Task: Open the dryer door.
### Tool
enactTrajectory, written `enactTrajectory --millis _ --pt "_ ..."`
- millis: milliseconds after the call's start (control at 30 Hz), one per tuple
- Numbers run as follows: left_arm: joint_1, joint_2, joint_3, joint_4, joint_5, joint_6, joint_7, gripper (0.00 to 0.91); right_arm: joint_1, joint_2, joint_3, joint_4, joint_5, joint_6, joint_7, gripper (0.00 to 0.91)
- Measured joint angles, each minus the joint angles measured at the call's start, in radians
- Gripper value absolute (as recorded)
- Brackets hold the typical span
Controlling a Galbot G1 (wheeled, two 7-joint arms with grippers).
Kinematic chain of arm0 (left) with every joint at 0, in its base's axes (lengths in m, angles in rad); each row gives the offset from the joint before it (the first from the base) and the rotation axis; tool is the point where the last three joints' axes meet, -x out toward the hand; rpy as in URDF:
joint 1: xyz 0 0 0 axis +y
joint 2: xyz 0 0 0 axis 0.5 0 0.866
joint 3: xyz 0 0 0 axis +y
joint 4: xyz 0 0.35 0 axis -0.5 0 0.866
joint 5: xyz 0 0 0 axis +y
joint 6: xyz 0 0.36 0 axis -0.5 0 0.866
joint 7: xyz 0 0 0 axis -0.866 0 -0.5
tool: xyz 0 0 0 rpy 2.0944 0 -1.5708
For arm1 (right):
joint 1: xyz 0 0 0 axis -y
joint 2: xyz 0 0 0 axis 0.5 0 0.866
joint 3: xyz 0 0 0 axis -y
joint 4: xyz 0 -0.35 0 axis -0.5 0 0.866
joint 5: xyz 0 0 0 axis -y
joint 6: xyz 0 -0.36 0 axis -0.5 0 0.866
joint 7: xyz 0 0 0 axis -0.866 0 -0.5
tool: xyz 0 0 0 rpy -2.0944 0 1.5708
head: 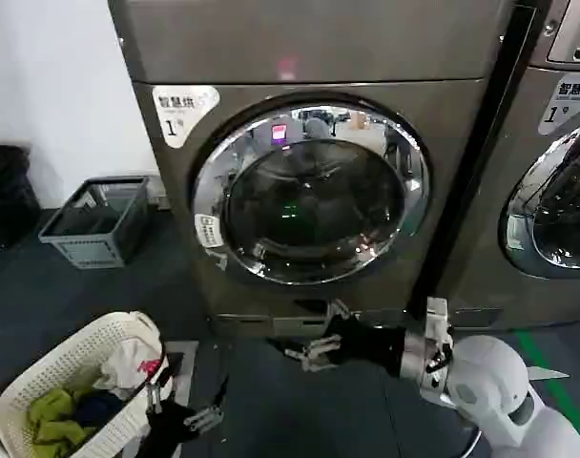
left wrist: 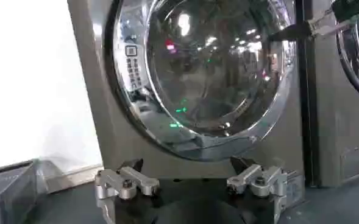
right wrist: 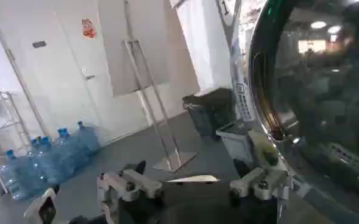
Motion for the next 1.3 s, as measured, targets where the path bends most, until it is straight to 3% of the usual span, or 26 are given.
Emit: enactTrajectory --millis 333,533,767,1067,1300 --pt "0.009 0.001 -0.008 -0.006 -0.002 -0.005 0.001 0.907 0.059 0.022 -0.035 -0.064 -0.087 0.084 -0.069 0.907" --pt "0.011 0.001 -0.013 -0.007 -0.003 -0.005 0.001 0.907 0.115 0.043 -0.063 -0.119 -0.117 0.102 -0.085 0.907" --pt "0.016 0.001 -0.019 -0.013 -0.004 -0.004 0.001 0.907 0.204 0.065 -0.113 -0.197 -0.128 0.123 -0.088 0.907" --pt "0.023 -0.004 -0.02 -0.022 -0.003 -0.002 0.001 0.907 0.332 0.101 -0.209 -0.327 -0.163 0.216 -0.083 0.907" --pt "0.029 -0.006 -0.021 -0.024 -0.003 -0.003 0.001 0.907 0.417 0.134 -0.279 -0.427 -0.16 0.232 -0.068 0.907"
